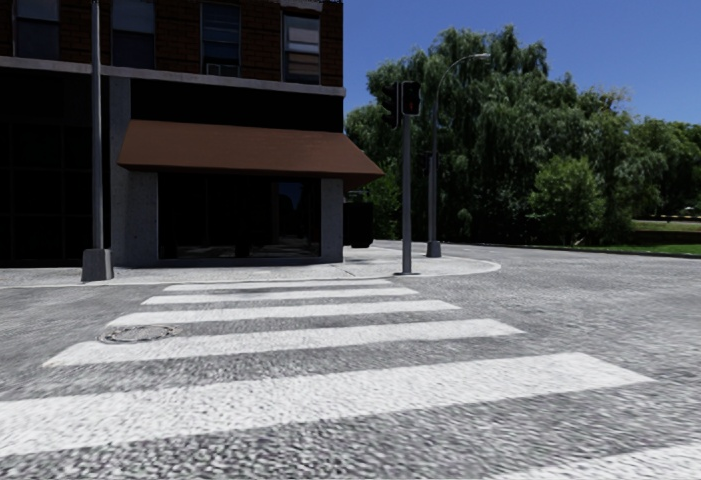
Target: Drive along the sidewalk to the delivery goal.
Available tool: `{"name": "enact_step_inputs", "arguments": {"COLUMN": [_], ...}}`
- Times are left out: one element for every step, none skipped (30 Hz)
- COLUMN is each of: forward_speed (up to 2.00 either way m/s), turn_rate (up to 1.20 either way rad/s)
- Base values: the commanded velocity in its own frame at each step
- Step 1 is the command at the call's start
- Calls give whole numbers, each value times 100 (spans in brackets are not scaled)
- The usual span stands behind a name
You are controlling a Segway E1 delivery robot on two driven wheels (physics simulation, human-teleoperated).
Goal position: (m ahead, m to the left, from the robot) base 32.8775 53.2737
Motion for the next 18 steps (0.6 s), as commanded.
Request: {"name": "enact_step_inputs", "arguments": {"forward_speed": [112,112,112,112,112,112,112,112,112,112,112,112,112,112,112,112,112,112], "turn_rate": [50,49,49,48,42,38,37,37,36,36,36,36,36,36,36,36,36,36]}}
